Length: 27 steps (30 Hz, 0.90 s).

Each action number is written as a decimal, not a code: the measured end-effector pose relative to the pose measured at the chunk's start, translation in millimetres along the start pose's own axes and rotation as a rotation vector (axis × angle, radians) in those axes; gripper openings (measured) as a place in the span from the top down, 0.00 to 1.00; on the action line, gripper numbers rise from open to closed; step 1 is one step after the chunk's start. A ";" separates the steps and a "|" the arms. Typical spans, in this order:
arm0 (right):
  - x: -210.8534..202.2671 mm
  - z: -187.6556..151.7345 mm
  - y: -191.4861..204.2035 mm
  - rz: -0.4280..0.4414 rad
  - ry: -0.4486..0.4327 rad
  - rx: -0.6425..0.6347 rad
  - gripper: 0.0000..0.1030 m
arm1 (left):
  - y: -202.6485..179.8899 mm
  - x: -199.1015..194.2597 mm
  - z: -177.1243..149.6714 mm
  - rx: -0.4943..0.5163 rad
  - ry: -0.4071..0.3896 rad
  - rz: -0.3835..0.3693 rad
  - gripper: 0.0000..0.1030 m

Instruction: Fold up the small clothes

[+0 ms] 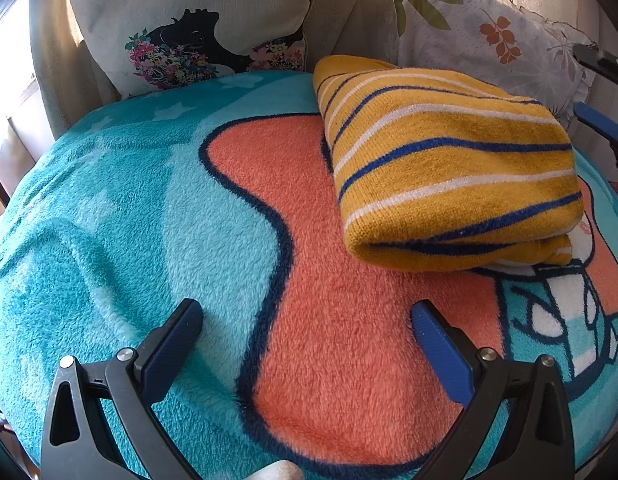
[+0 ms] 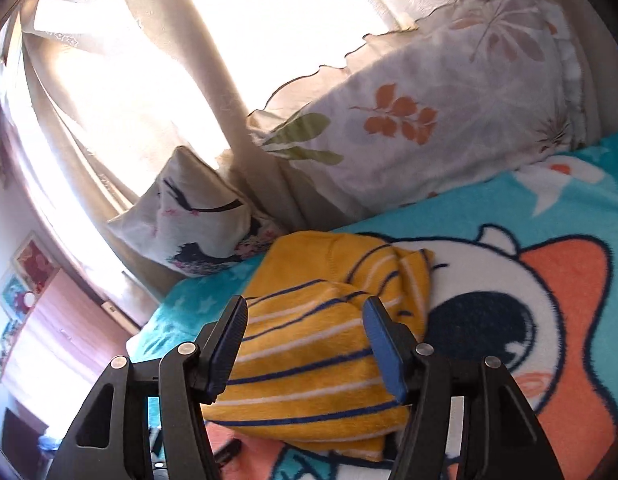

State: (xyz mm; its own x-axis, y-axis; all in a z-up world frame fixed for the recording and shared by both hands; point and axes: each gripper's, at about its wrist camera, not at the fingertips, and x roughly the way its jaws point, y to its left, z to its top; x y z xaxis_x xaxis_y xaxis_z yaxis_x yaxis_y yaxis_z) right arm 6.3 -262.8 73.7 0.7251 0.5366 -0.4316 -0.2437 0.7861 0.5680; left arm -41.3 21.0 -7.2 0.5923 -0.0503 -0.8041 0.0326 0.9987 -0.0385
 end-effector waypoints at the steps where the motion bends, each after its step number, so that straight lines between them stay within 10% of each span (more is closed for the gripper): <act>1: 11.6 2.2 -0.2 0.050 0.038 0.025 0.37 | -0.1 0.1 0.0 0.000 0.000 0.000 0.00; 4: 53.3 2.8 -6.3 0.168 0.185 0.107 0.37 | -0.2 0.1 0.1 0.000 0.000 0.001 0.00; 9: 119.0 4.8 -22.9 0.070 0.301 0.137 0.40 | -0.5 0.0 0.2 0.000 0.000 0.000 0.00; 15: 132.1 13.7 -11.0 0.019 0.255 0.099 0.40 | -0.6 -0.1 0.2 0.000 0.000 0.000 0.00; 27: 34.3 -12.4 -21.1 -0.136 0.093 0.030 0.39 | 0.8 -2.0 -0.9 -0.005 -0.009 -0.006 0.00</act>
State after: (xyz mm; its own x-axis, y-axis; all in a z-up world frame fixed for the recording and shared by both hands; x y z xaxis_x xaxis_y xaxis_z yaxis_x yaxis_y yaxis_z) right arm 28.3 -257.1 38.2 0.6870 0.4527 -0.5684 -0.1270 0.8450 0.5195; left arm -43.3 21.9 -6.2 0.5991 -0.0562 -0.7987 0.0321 0.9984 -0.0461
